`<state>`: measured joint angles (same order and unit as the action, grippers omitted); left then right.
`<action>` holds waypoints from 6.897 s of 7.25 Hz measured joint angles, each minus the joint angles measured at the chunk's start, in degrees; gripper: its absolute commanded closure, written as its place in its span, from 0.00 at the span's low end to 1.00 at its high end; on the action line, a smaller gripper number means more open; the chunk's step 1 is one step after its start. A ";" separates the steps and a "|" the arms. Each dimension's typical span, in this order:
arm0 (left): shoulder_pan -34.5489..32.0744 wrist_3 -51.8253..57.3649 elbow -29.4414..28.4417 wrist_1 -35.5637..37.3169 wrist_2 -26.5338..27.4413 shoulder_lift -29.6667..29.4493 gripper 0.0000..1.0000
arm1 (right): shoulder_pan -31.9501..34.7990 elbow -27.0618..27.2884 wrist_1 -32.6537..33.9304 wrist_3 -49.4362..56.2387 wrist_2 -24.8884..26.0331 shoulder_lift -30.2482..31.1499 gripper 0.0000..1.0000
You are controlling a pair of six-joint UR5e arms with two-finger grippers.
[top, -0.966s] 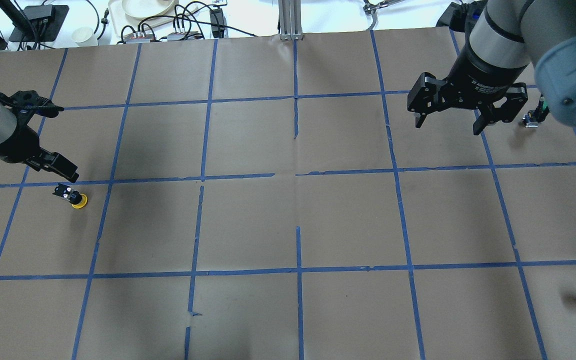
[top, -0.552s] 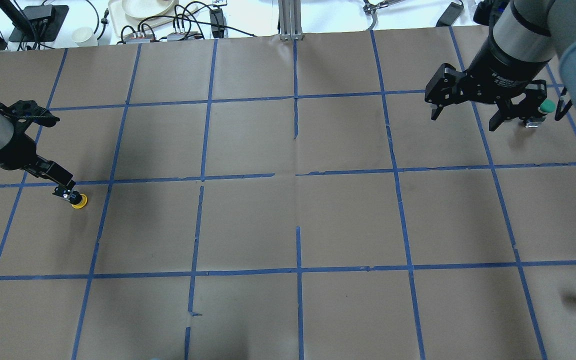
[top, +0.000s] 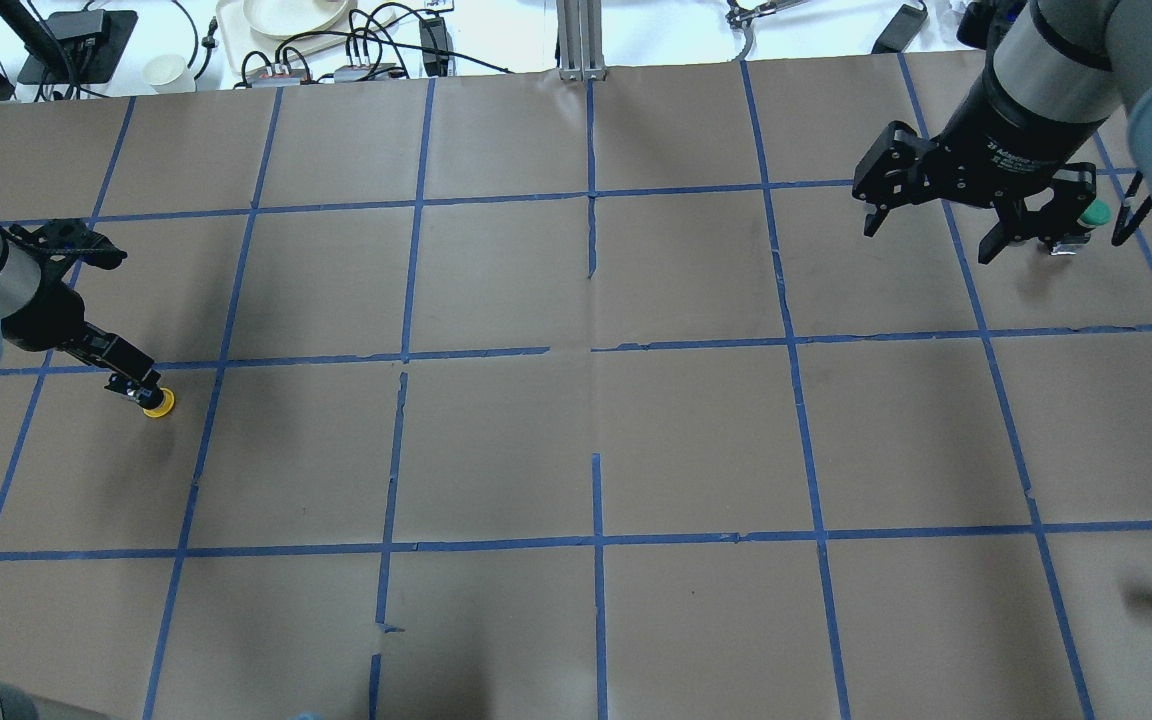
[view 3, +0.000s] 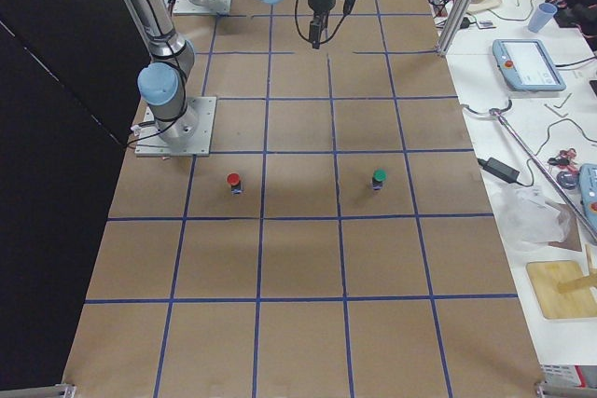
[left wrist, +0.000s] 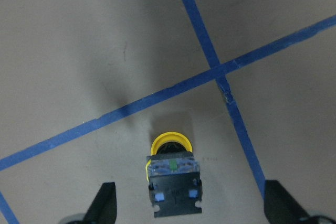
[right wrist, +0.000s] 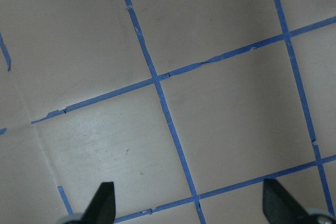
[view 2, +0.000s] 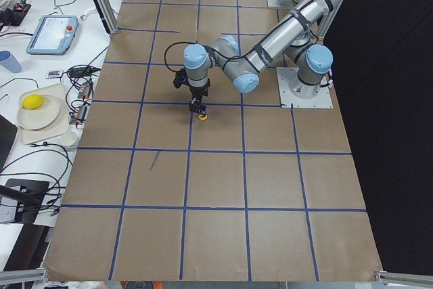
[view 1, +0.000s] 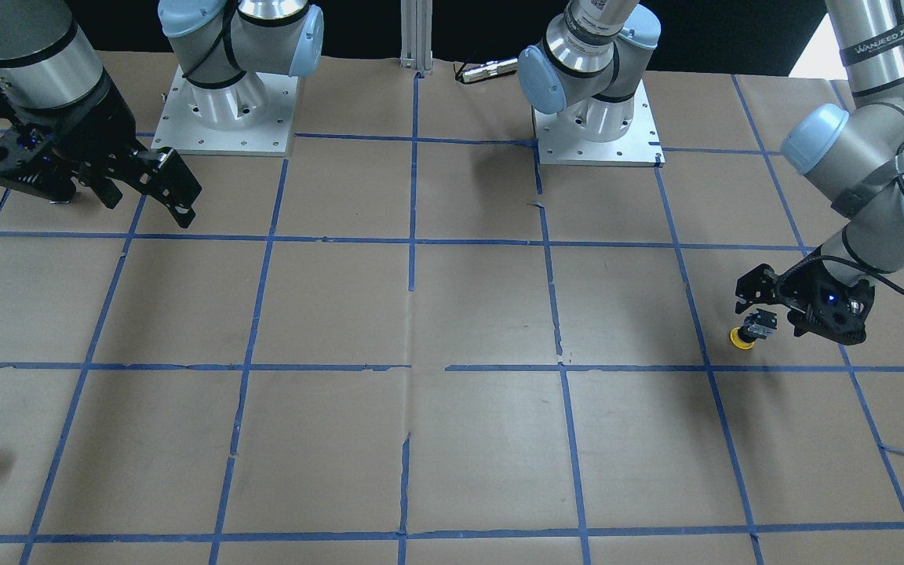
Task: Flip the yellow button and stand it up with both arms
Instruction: 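Close the left gripper on the yellow button's dark body, then lift the button with the left gripper toward center while the right gripper turns toward it, then bring the open right gripper to the yellow cap held by the left gripper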
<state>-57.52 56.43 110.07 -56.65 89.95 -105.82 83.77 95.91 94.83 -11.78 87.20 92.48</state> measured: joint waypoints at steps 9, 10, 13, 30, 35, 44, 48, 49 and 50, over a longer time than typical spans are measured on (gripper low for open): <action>0.32 1.76 0.55 2.92 0.60 -1.72 0.26 | 0.02 0.01 -0.72 -0.09 0.69 0.32 0.00; 0.36 1.64 0.55 2.94 0.60 -1.74 0.37 | 0.01 0.02 -0.75 -0.08 0.49 0.25 0.00; 0.39 0.35 0.54 2.95 0.72 -1.70 0.80 | -0.20 0.06 -0.28 0.06 0.22 -0.09 0.00; -28.32 -60.14 -1.11 -20.46 -65.77 23.50 0.85 | -0.29 -0.53 -0.54 -49.64 -43.55 1.20 0.00; -29.57 -61.35 -1.25 -20.20 -75.54 23.29 0.86 | 0.22 0.12 -2.08 -57.85 -50.56 4.87 0.00; -29.49 -61.58 -1.34 -20.11 -75.80 22.93 0.87 | 0.47 3.30 -6.52 -57.87 -54.47 7.17 0.00; -29.49 -61.96 -1.46 -20.16 -75.80 22.94 0.87 | 0.52 5.30 -6.34 -57.91 -56.57 7.42 0.21; -29.49 -61.95 -1.43 -20.15 -75.78 22.93 0.87 | 0.52 5.66 -6.33 -57.94 -56.62 7.52 0.23; -29.49 -61.91 -1.41 -20.11 -75.74 22.89 0.87 | 0.52 5.78 -6.33 -57.93 -56.67 7.66 0.35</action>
<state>-87.01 -5.48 108.66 -76.76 14.21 -82.93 84.29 101.68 88.50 -69.72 30.53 100.14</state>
